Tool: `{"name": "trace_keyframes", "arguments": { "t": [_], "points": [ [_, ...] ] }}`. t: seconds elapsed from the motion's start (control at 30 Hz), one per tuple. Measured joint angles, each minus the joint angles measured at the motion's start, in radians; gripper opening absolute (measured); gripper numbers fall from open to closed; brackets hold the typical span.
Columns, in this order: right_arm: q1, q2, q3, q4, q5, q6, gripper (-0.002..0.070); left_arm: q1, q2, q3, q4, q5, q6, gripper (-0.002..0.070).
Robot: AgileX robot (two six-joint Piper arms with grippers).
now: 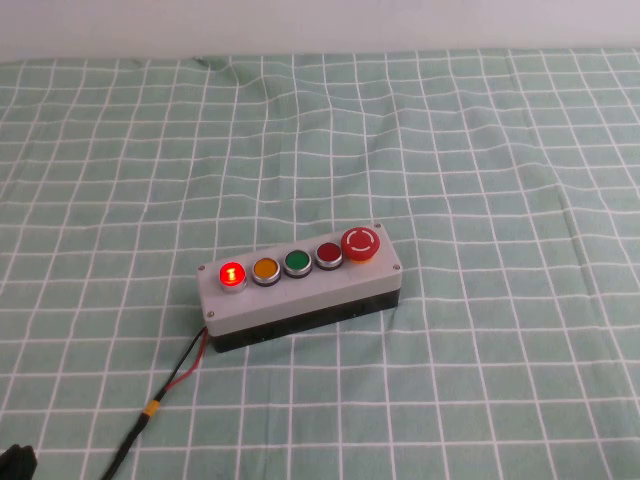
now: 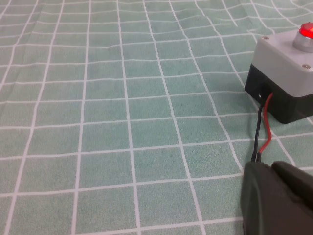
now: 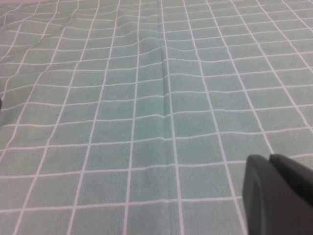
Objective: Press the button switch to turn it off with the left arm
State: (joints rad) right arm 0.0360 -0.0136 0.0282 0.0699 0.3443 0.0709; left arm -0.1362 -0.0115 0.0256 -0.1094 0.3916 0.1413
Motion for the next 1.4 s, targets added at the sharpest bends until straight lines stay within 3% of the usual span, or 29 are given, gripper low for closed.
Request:
{"name": "trace_keyframes", "arguments": {
  "t": [0.8, 1.4],
  "points": [
    [0.000, 0.000, 0.000, -0.002, 0.000, 0.000, -0.0017, 0.000, 0.000, 0.000, 0.002, -0.028, 0.000, -0.0002],
    [0.000, 0.000, 0.000, -0.002, 0.000, 0.000, -0.0017, 0.000, 0.000, 0.000, 0.002, -0.579, 0.000, -0.0002]
  ]
}}
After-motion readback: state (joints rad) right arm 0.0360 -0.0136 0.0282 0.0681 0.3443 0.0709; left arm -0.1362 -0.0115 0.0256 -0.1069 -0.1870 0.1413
